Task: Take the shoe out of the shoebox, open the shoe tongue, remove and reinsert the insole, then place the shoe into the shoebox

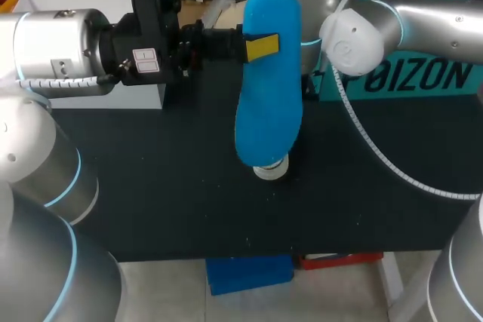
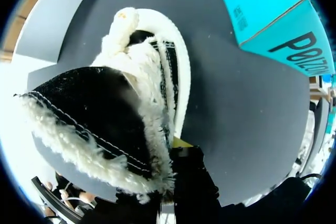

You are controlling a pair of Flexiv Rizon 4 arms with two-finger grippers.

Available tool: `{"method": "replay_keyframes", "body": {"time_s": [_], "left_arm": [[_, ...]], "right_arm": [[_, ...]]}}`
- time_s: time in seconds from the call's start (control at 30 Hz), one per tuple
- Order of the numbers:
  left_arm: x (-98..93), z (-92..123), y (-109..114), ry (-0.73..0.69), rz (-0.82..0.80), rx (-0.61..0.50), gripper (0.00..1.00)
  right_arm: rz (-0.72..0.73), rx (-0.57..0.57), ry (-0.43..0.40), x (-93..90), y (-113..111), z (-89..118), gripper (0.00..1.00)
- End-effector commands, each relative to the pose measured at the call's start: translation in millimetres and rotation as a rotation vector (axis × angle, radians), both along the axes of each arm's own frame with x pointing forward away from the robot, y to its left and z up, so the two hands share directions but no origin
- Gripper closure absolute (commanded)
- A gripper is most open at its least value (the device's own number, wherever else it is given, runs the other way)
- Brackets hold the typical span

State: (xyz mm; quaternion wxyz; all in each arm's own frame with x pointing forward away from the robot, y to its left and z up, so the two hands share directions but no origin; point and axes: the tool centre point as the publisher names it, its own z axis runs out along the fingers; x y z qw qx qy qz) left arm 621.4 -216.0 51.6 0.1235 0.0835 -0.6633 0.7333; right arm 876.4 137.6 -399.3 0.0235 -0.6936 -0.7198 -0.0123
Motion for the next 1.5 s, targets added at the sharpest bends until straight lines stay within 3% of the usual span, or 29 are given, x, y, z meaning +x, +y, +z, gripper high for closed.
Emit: {"method": "replay_keyframes", "body": {"time_s": [0.03, 0.1, 0.13, 0.17, 0.23, 0.47, 0.7, 1.13, 1.17, 1.3, 1.5], "left_arm": [[-1.0, 0, -1, 0.001, 0.004, 0.003, 1.00], [-1.0, 0, -1, 0.001, 0.004, 0.003, 1.00], [-1.0, 0, -1, 0.001, 0.004, 0.003, 1.00], [-1.0, 0, -1, 0.001, 0.004, 0.003, 1.00], [-1.0, 0, -1, 0.001, 0.004, 0.003, 1.00], [-1.0, 0, -1, 0.001, 0.004, 0.003, 1.00], [-1.0, 0, -1, 0.001, 0.004, 0.003, 1.00], [-1.0, 0, -1, 0.001, 0.004, 0.003, 1.00], [-1.0, 0, -1, 0.001, 0.004, 0.003, 1.00], [-1.0, 0, -1, 0.001, 0.004, 0.003, 1.00], [-1.0, 0, -1, 0.001, 0.004, 0.003, 1.00]], "right_arm": [[-0.001, -0.007, 0.012, 4.4, 5, -10, 1.00], [-0.013, -0.024, 0.018, 2.5, 4, -10, 1.00], [-0.019, -0.026, 0.017, 1.1, 2, -9, 0.22], [-0.021, -0.028, 0.006, -0.2, 1, -5, 0.00], [-0.015, -0.015, -0.022, -2.5, 0, 6, 0.00], [0.000, 0.272, -0.169, -13.7, -2, 62, 0.00], [0.116, 0.466, -0.202, -19.3, 4, 95, 0.00], [0.116, 0.466, -0.202, -19.3, 4, 95, 0.00], [0.100, 0.471, -0.182, -22.0, -5, 94, 0.00], [0.031, 0.555, -0.143, -27.9, -23, 98, 0.00], [-0.038, 0.778, -0.113, -27.0, -27, 116, 0.00]]}}
